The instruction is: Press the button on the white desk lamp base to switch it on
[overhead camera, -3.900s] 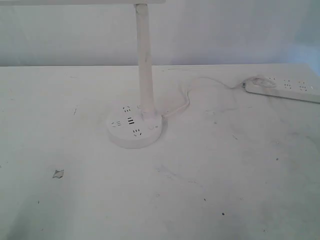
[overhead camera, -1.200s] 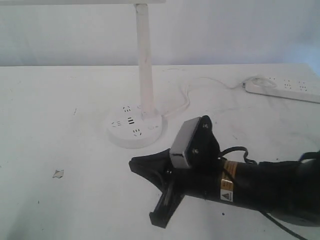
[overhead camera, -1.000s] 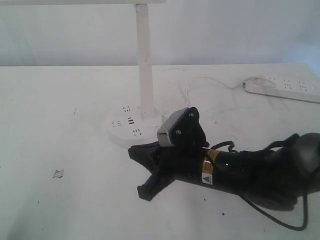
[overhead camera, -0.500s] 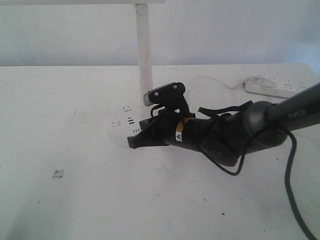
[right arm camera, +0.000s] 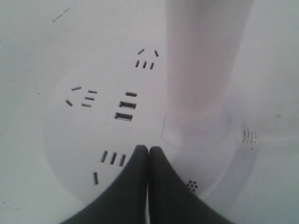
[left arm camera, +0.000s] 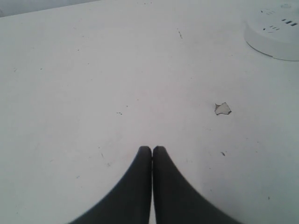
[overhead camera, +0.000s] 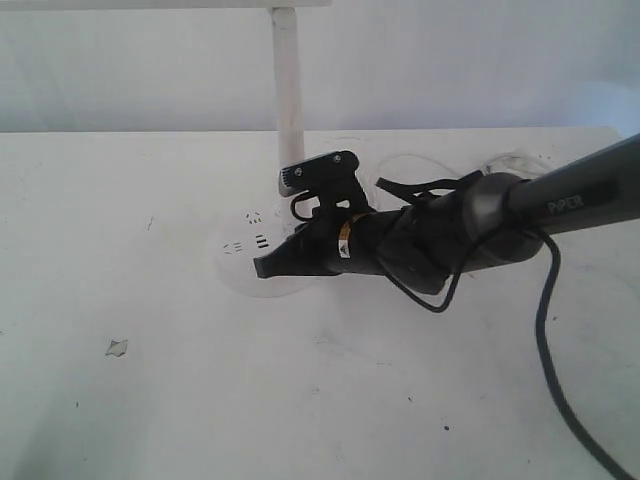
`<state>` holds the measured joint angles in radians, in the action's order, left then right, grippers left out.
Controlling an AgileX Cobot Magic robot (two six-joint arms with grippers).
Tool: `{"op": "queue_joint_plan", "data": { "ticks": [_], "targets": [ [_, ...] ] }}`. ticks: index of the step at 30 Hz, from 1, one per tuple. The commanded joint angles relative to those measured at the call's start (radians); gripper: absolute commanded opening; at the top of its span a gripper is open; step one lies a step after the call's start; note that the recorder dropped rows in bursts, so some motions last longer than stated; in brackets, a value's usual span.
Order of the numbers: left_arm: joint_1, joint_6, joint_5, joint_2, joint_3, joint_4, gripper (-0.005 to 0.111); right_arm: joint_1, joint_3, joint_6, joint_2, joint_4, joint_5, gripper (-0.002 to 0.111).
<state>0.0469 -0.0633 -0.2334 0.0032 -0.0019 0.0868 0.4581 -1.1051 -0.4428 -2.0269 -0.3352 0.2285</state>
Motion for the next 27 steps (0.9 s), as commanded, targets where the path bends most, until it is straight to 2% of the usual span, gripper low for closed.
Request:
{"op": "queue_joint_plan", "data": {
  "ticks": [1, 15, 20, 27],
  "targets": [
    [0.0, 0.0, 0.001, -0.003, 0.002, 0.0, 0.0, 0.003, -0.04, -0.008, -0.025, 0.003, -0.042, 0.0],
    [0.0, 0.0, 0.001, -0.003, 0.002, 0.0, 0.0, 0.0, -0.073, -0.001, -0.068, 0.003, -0.097, 0.0],
    [0.0, 0.0, 0.001, -0.003, 0.002, 0.0, 0.0, 0.0, -0.062, 0.04, -0.032, 0.003, -0.047, 0.0],
    [0.0, 0.0, 0.001, -0.003, 0.002, 0.0, 0.0, 0.0, 0.09, 0.04, 0.091, 0.003, 0.175, 0.0]
  ]
}}
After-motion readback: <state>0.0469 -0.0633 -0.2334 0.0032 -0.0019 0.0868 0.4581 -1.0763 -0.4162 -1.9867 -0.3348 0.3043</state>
